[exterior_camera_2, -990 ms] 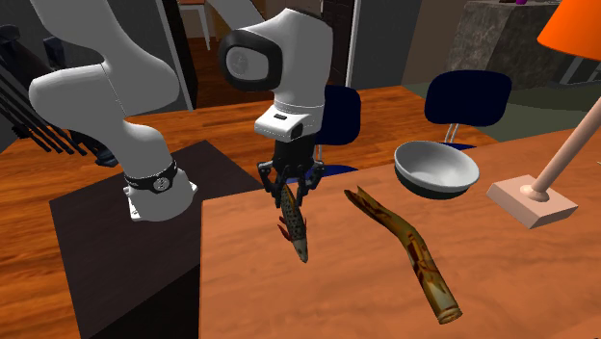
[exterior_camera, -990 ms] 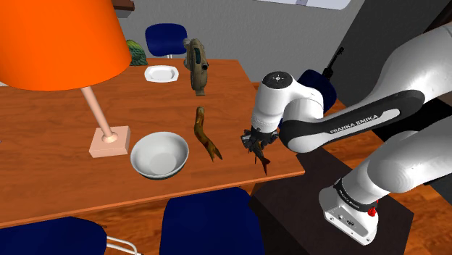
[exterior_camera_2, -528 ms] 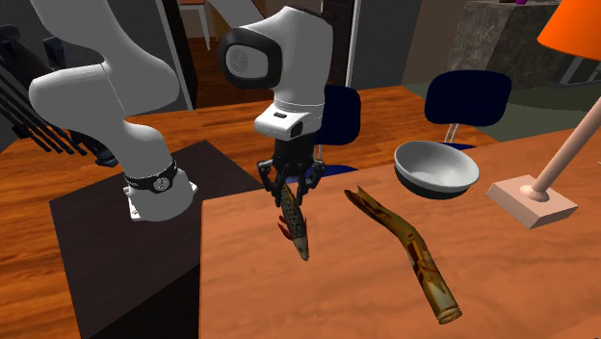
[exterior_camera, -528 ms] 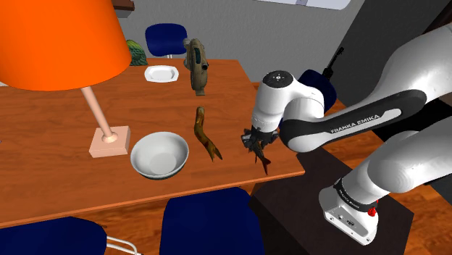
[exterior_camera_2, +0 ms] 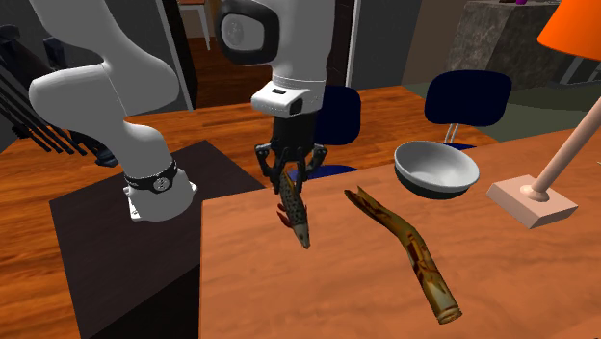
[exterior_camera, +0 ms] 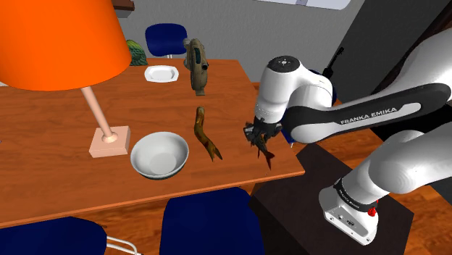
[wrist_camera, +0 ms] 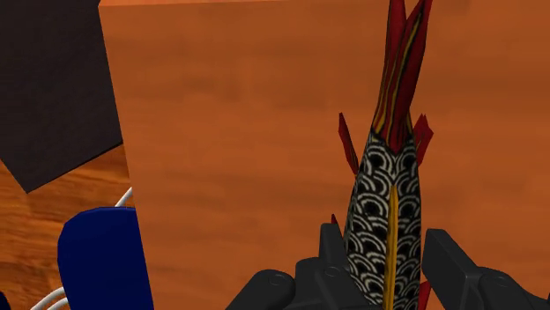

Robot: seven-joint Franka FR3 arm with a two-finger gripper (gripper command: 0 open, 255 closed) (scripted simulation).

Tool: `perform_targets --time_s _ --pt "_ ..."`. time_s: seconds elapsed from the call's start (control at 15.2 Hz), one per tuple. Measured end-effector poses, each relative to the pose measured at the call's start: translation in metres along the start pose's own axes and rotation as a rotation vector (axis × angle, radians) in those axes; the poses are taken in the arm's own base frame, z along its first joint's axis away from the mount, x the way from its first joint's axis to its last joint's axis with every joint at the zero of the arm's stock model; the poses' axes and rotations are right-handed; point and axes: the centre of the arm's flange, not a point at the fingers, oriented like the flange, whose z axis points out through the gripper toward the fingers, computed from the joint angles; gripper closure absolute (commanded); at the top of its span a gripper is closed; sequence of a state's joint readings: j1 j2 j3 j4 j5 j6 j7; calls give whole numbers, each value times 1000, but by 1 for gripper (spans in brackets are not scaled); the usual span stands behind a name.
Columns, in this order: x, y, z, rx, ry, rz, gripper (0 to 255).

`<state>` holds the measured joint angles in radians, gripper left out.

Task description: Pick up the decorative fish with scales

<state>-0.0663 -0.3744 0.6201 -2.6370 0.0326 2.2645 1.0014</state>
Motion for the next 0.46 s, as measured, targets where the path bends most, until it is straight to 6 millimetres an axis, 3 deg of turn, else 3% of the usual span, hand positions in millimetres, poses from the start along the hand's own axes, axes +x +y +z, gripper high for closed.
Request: perform_targets --time_s 0.46 --pt "5 5 -34 0 0 0 255"
